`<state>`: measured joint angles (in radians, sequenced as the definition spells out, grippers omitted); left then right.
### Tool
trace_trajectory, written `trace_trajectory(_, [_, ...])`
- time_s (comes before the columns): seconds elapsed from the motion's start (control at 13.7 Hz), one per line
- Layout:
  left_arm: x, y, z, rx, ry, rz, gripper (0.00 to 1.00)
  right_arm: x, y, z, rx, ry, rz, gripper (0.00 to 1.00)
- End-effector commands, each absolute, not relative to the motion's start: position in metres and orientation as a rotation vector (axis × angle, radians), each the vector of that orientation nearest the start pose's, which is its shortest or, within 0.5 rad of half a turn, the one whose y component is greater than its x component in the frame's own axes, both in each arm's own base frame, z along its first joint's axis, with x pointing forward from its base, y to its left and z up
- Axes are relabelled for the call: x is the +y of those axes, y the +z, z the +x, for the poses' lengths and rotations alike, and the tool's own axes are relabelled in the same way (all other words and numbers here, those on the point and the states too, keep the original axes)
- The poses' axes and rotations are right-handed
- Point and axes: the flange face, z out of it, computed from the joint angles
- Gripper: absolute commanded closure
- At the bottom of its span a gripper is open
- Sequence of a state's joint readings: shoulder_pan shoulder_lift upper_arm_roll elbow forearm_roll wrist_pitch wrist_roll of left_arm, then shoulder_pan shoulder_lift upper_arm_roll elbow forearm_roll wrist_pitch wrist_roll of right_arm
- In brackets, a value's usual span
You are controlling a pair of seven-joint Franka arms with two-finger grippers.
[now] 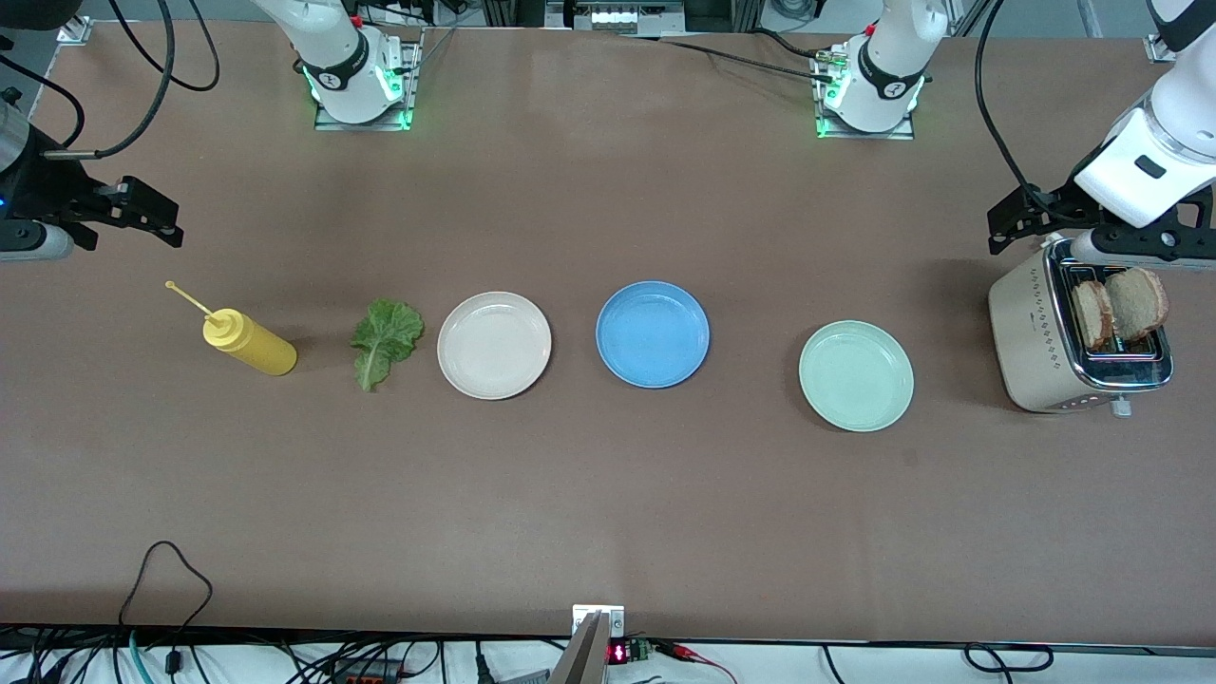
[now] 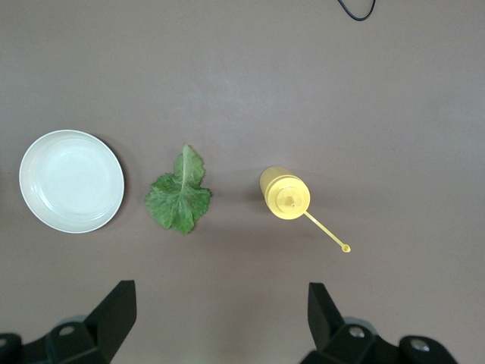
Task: Make sandwich in blue plate with both arms
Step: 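Reach the left gripper down to the bread slices in the toaster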
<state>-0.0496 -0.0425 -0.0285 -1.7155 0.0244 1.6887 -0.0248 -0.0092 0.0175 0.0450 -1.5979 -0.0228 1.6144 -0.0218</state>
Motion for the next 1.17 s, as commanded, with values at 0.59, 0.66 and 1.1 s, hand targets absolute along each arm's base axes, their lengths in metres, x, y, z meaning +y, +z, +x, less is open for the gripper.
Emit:
trace_trajectory(0.59, [-0.037, 0.593, 0.550, 0.103, 0.011, -3.118, 0.00, 0.015, 0.605, 0.561, -0.093, -0.005, -3.157, 0.81])
trace_trajectory(0.66, [-0.036, 0.592, 0.549, 0.098, 0.020, -3.117, 0.00, 0.015, 0.605, 0.561, -0.096, -0.005, -3.157, 0.87])
trace_trajectory(1.1, [-0.030, 0.572, 0.548, 0.059, 0.215, -3.105, 0.00, 0.015, 0.605, 0.561, -0.093, -0.005, -3.157, 1.00])
